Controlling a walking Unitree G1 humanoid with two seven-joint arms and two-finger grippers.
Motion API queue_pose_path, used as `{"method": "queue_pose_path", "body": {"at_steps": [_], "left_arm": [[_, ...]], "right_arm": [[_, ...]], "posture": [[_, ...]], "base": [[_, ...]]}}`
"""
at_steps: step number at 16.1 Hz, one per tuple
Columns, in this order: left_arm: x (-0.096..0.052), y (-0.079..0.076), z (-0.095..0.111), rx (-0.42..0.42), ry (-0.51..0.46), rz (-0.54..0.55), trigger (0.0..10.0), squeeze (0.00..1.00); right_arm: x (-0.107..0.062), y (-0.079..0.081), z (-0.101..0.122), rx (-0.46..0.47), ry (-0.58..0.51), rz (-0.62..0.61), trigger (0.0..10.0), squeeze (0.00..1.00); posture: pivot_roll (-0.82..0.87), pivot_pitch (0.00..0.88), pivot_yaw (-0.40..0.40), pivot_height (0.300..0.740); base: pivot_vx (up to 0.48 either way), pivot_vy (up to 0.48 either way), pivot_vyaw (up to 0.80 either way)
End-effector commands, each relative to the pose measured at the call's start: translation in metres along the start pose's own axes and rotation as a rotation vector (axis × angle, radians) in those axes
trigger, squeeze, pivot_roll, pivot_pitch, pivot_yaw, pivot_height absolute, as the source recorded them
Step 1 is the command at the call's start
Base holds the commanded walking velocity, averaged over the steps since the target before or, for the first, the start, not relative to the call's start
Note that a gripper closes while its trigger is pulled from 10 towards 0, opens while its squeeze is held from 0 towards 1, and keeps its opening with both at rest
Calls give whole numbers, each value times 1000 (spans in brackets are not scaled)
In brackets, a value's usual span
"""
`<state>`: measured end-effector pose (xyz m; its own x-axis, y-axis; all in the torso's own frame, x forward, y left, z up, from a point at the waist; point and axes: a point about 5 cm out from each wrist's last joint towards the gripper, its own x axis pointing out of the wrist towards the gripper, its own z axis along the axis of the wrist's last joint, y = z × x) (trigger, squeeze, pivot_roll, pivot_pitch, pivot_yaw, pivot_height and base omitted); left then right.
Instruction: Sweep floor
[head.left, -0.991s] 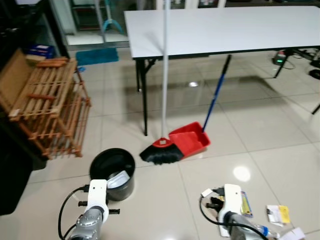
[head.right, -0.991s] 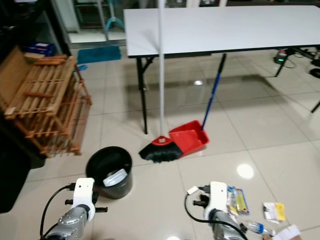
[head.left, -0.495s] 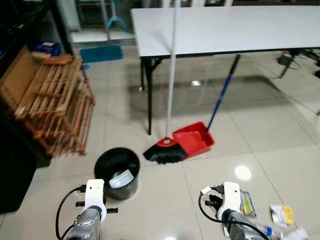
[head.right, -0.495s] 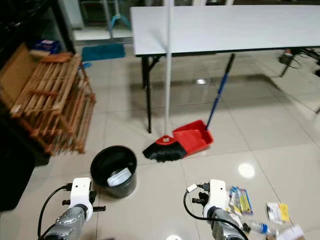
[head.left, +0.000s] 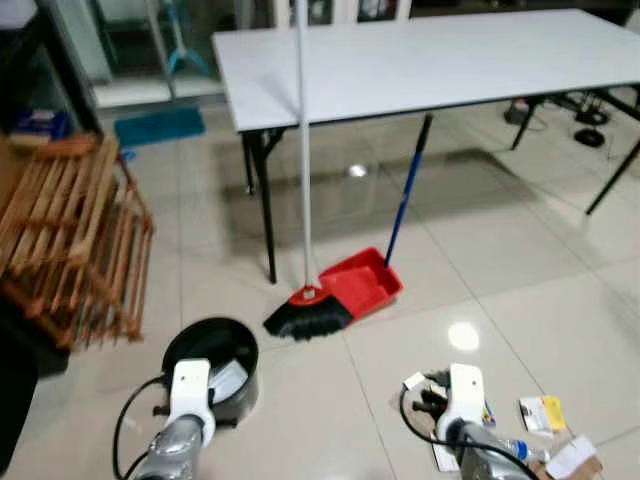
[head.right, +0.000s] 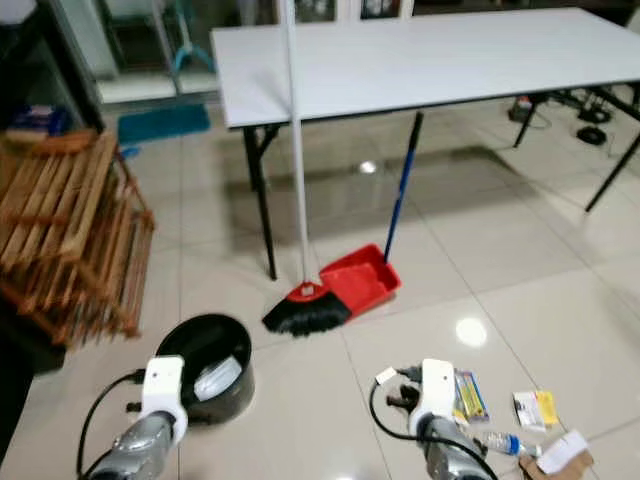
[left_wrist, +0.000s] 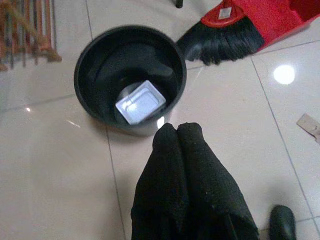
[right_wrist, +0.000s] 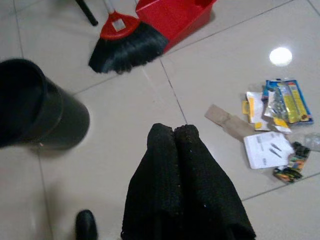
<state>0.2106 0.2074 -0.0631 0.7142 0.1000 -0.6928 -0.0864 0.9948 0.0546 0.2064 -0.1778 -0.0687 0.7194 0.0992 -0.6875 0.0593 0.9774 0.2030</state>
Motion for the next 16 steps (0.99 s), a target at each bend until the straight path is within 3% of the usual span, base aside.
{"method": "queue_pose_path", "body": {"at_steps": [1, 16], "left_arm": [[1, -3, 2, 13, -3, -14, 10000, 0], [2, -5, 5, 17, -7, -23, 10000, 0]], "right_arm": [[0, -3, 1, 27, 0, -10, 10000, 0], [0, -4, 2, 18, -9, -27, 10000, 0]], "posture": [[-4, 0, 1, 740], [-3, 0, -2, 740]], "base": [[480, 0, -575], [445, 0, -190]]}}
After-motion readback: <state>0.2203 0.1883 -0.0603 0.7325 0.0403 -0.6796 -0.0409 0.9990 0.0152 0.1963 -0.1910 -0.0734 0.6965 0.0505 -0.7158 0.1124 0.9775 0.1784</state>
